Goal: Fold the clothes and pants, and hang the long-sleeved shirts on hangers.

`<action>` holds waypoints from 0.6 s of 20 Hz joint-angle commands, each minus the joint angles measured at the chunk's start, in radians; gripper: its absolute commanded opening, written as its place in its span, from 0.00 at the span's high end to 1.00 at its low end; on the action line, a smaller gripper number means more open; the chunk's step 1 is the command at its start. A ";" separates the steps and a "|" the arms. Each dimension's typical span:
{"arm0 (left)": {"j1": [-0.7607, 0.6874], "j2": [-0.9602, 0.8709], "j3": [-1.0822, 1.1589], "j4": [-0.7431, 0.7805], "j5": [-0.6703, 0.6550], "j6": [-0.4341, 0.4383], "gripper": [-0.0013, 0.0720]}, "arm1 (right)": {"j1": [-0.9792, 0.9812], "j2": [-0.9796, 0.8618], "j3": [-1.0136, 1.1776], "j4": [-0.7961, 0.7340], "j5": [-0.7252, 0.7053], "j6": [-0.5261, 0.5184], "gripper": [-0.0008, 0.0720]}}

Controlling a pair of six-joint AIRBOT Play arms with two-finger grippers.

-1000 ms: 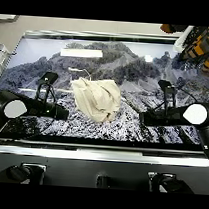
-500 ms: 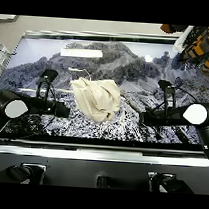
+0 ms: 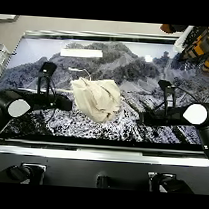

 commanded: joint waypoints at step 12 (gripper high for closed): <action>0.388 -0.060 -0.290 -0.423 0.085 0.171 0.01 | 0.001 0.000 0.001 0.031 0.047 0.001 0.96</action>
